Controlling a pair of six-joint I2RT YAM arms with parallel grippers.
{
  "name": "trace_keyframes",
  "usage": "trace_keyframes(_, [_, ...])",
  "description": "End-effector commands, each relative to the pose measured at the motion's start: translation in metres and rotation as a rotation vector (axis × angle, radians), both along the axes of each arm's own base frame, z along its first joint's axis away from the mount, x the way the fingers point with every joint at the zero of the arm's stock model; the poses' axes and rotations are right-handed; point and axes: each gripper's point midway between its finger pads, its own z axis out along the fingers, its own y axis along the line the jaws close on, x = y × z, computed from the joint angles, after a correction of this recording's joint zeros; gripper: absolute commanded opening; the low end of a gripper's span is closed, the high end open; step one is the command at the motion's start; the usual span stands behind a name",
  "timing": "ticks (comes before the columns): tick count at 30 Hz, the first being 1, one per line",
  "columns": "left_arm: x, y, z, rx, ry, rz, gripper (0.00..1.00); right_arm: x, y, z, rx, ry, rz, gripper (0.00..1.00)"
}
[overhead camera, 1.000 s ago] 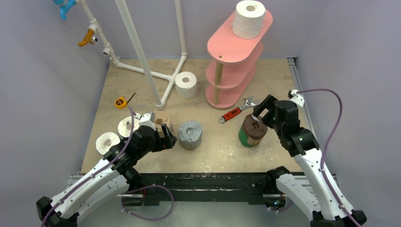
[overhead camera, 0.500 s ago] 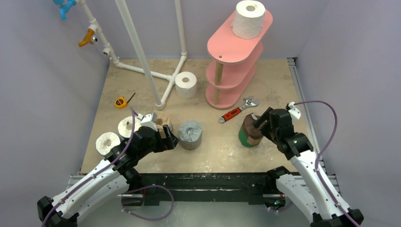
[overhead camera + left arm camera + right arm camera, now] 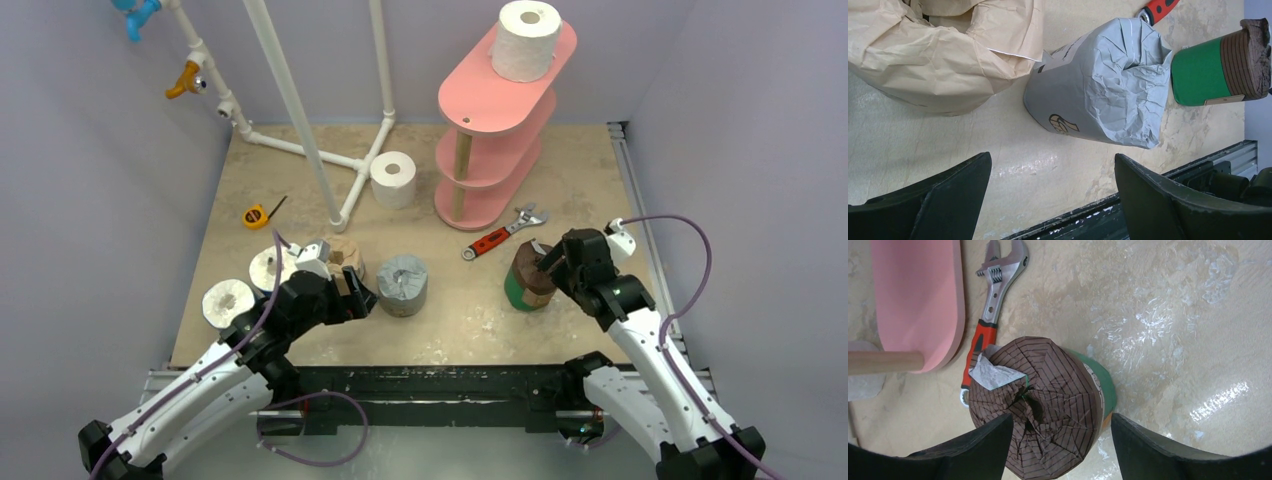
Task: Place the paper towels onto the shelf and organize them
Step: Adjust the paper towel at the center of the board.
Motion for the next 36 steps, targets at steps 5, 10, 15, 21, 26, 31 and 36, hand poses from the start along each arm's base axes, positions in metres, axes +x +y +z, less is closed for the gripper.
trace_keyframes(5, [0.002, -0.007, 0.005, -0.027, -0.019, -0.019, 0.92, -0.002, 0.005, -0.02, 0.025, 0.022, 0.004, 0.66])
trace_keyframes(10, [0.003, -0.007, 0.006, -0.031, -0.022, -0.017, 0.92, -0.001, 0.006, -0.025, 0.026, 0.023, 0.008, 0.66])
trace_keyframes(15, [0.003, -0.007, 0.007, -0.031, -0.022, -0.013, 0.92, 0.002, 0.009, -0.034, 0.027, 0.046, 0.024, 0.65])
trace_keyframes(21, [0.003, -0.004, 0.011, -0.033, -0.027, 0.001, 0.92, 0.002, 0.014, -0.043, 0.041, 0.056, 0.043, 0.58])
trace_keyframes(26, [0.003, 0.001, 0.02, -0.037, -0.05, 0.019, 0.92, 0.001, 0.016, -0.045, 0.046, 0.058, 0.058, 0.49])
trace_keyframes(31, [0.004, 0.007, 0.031, -0.044, -0.081, 0.041, 0.92, 0.002, 0.012, -0.037, 0.024, 0.033, 0.056, 0.43])
trace_keyframes(36, [0.004, 0.011, 0.035, -0.033, -0.09, 0.053, 0.92, 0.004, 0.012, -0.016, 0.023, -0.017, 0.071, 0.41])
